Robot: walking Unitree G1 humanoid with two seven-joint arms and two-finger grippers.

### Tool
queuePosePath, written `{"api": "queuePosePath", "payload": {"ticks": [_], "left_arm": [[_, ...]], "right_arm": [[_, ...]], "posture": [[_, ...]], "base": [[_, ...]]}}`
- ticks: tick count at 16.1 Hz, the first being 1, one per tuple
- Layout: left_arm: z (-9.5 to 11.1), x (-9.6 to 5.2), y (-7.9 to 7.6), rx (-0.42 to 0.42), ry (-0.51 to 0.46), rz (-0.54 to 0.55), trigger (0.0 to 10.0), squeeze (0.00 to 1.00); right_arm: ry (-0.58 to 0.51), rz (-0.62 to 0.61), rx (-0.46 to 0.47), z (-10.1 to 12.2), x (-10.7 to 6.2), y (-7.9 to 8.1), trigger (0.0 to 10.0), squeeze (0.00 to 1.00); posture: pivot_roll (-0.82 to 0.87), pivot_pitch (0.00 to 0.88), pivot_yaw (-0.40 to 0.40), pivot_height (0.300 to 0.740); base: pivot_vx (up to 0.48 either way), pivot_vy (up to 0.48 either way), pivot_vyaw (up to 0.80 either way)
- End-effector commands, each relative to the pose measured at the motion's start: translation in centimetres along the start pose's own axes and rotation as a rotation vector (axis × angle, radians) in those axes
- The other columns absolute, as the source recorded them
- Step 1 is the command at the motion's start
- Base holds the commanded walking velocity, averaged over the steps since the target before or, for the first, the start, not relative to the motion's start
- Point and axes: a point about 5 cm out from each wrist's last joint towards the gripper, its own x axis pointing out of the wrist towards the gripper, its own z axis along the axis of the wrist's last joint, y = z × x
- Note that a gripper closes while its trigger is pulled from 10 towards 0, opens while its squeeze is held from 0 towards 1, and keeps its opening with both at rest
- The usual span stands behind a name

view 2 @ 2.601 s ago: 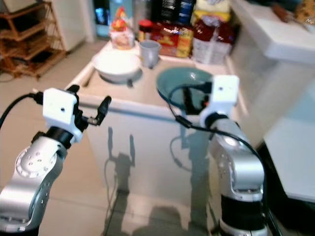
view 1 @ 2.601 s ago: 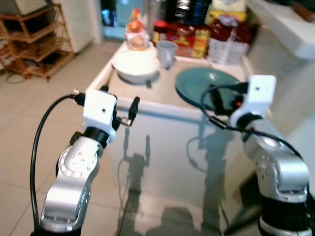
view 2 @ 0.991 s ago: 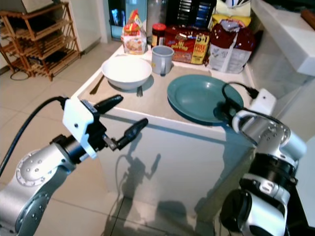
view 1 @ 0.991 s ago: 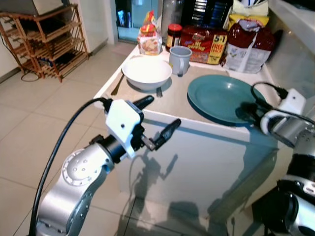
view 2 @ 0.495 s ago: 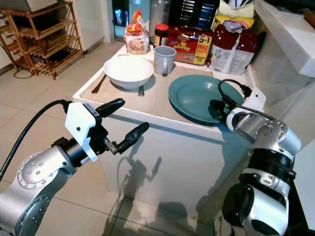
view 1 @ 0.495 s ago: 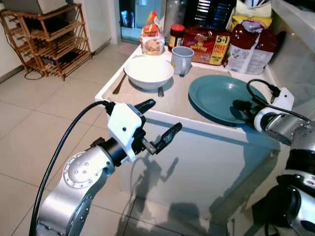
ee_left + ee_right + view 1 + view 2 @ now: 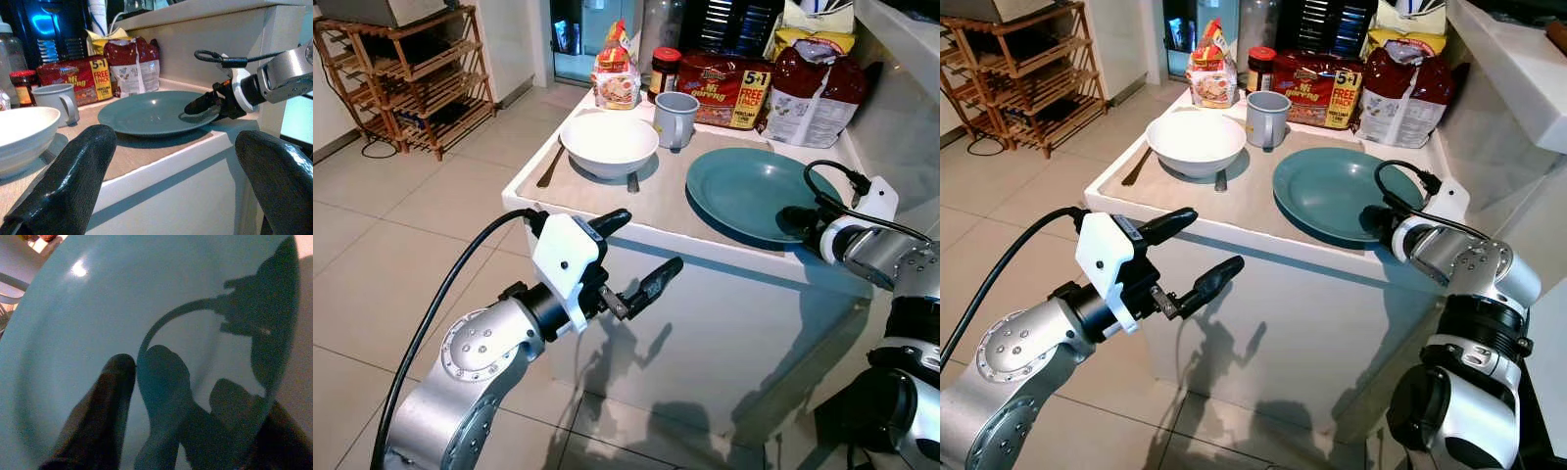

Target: Setting the table

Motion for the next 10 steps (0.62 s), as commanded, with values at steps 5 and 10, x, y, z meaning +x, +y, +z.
{"api": "queuePosePath", "payload": {"ticks": [5,10], "left_arm": [[0.1,-0.5,0.2,-0.012,0.01,-0.001,10.0,0.0],[-0.1,-0.2,0.7,0.001,0.012,0.027,10.0,0.0]], "right_arm": [[0.009,-0.003,0.038,-0.3,-0.5,-0.3,0.0,0.0],[-0.014,-0.023,0.108,-0.7,-1.2,-1.2,0.0,0.0]], "posture": [[0.01,0.0,-0.064,0.74],[0.0,0.0,-0.066,0.74]], "base": [[0.0,0.0,0.0],[0.0,0.0,0.0]]}}
